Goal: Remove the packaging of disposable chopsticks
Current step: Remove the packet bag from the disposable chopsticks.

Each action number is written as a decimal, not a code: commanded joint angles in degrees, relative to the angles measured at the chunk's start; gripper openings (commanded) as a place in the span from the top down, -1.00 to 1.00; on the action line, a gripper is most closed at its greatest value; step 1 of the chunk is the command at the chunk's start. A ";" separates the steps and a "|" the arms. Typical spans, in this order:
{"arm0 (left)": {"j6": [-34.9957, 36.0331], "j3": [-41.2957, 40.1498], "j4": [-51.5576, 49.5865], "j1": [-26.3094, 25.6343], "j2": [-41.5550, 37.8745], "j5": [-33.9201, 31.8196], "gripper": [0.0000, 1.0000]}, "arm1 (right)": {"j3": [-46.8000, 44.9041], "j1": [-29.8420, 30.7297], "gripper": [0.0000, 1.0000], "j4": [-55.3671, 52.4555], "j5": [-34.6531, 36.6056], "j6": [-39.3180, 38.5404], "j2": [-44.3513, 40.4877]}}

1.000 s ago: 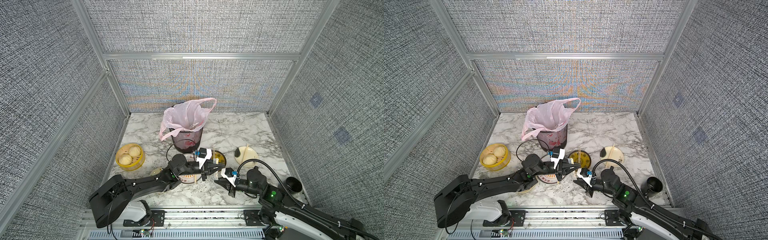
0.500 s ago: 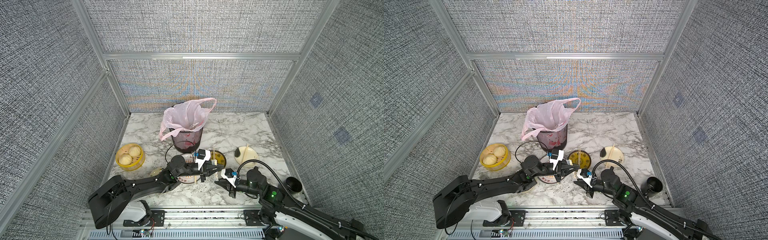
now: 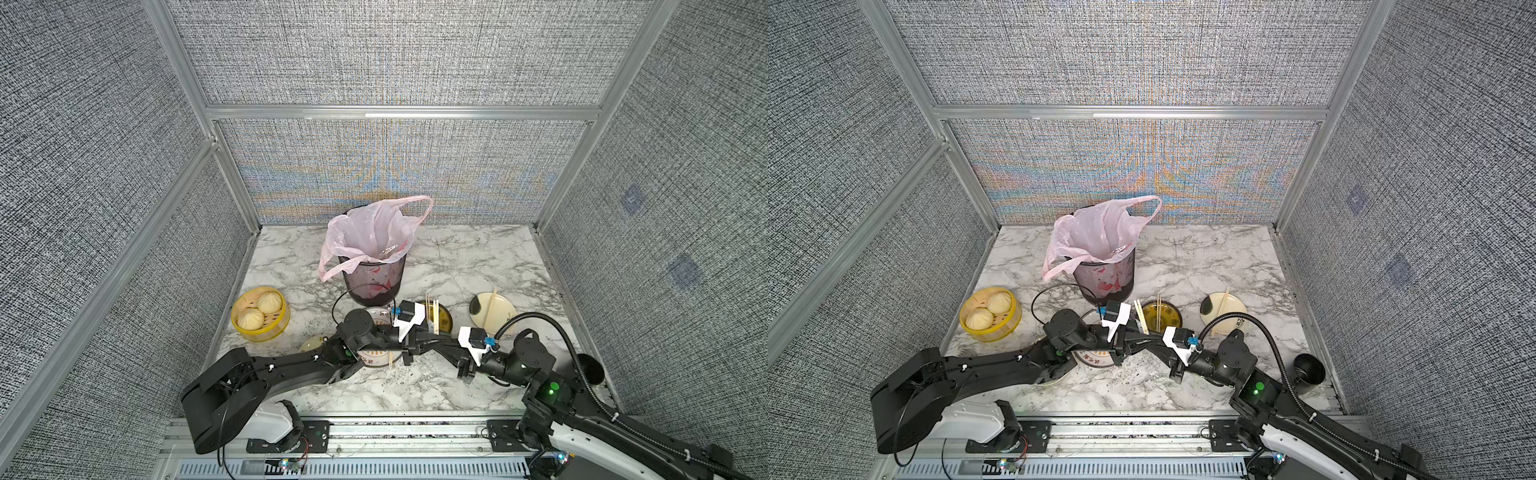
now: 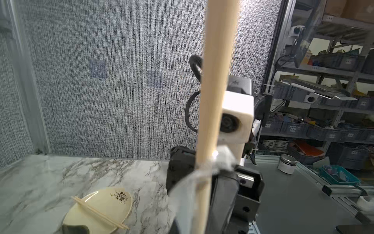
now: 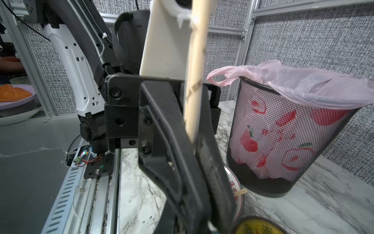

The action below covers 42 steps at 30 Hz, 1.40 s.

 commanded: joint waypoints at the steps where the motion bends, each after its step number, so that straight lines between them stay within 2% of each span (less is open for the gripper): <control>1: -0.13 -0.84 -12.30 -0.09 2.09 -3.21 0.83 | 2.10 0.19 1.00 21.79 -6.96 -2.09 -0.28; 6: 1.51 0.35 -19.90 0.13 -4.37 -5.98 0.82 | -0.25 0.21 1.00 20.59 -4.78 -1.39 -0.86; 10: 1.85 1.95 -21.70 0.13 -6.36 -6.27 0.50 | -1.43 0.20 1.00 14.10 -1.38 -0.72 -2.15; 13: 2.95 4.86 -24.84 0.21 -7.03 -5.61 0.44 | -3.49 0.19 1.00 11.18 0.67 0.01 -2.43; 16: 3.92 6.55 -26.68 0.22 -8.46 -5.76 0.27 | -4.83 0.19 1.00 10.01 1.90 0.68 -2.73; 27: 6.67 11.25 -31.35 0.20 -14.24 -4.70 0.13 | -5.29 0.19 1.00 9.62 1.03 1.18 -1.42; 32: 6.04 9.74 -28.85 0.17 -15.97 -4.29 0.02 | -5.17 0.19 1.00 9.53 1.30 1.09 -1.77; 33: 6.23 9.87 -29.01 0.17 -16.18 -4.66 0.08 | -5.12 0.15 1.00 9.44 1.25 1.09 -1.86; 34: 6.26 10.09 -29.02 0.13 -16.18 -4.68 0.24 | -5.08 0.19 1.00 9.34 1.21 1.14 -1.86; 37: 6.32 10.89 -29.65 0.17 -15.37 -3.99 0.83 | -5.07 0.19 1.00 9.34 1.02 1.26 -2.01; 42: 6.49 9.48 -29.02 0.16 -13.95 -4.32 1.00 | -5.02 0.15 1.00 9.44 1.01 1.27 -2.21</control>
